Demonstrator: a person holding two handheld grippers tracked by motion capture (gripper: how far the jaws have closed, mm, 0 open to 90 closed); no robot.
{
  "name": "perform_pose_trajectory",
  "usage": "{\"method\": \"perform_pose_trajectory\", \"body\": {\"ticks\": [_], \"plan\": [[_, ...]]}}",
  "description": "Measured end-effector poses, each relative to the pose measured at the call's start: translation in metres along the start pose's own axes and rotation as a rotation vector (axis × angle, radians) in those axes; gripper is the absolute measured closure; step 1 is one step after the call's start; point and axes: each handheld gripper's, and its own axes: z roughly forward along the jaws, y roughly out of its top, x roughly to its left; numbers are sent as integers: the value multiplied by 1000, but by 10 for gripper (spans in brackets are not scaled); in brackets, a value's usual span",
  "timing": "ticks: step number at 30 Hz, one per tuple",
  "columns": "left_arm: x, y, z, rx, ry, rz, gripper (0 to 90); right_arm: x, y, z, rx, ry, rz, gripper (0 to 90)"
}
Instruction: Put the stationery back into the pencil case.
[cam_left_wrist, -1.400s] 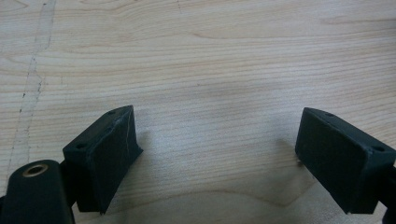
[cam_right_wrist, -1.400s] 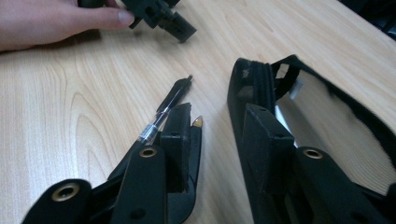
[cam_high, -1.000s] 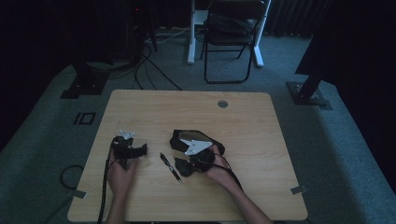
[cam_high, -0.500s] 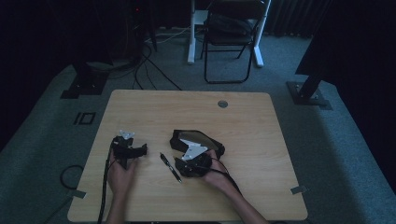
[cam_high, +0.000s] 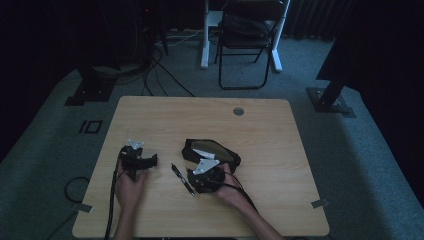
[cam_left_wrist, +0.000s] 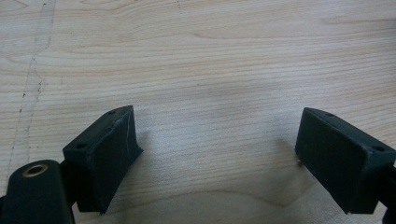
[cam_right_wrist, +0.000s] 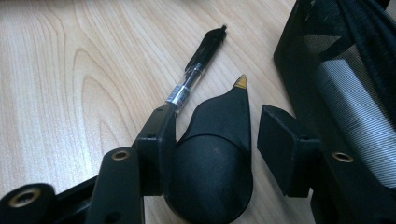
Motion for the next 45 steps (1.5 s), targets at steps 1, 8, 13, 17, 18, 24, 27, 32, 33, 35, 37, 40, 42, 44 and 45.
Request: {"method": "perform_pose_trajectory", "body": {"ticks": [1,8,13,17,18,24,27,32,33,35,37,40,42,44,45], "plan": [[0,0,0,-1,0,-1,131,1,0,0,3,0,2,463],[0,0,0,-1,0,-1,131,0,-3,3,16,-2,16,441],[0,0,0,0,0,0,131,-2,-7,3,22,-5,33,429],[0,0,0,0,0,1,131,-3,-9,3,25,-6,36,427],[0,0,0,0,0,0,131,-4,-10,3,25,-5,37,425],[0,0,0,0,0,1,131,-5,-12,3,41,-2,45,413],[0,0,0,0,0,0,131,-5,-13,3,45,-7,43,409],[0,0,0,1,0,1,131,-6,-16,4,65,-9,50,397],[0,0,0,0,0,0,131,-6,-17,4,68,-10,51,396],[0,0,0,1,0,1,131,-7,-17,4,73,-7,61,395],[0,0,0,0,0,1,131,-7,-18,4,74,-5,63,395],[0,0,0,0,0,1,131,-9,-19,3,82,6,72,393],[0,0,0,0,0,0,131,-10,-20,2,82,12,75,392],[0,0,0,0,0,0,131,-11,-21,1,83,17,80,384],[0,0,0,0,0,1,131,-11,-21,0,87,20,83,378]]}}
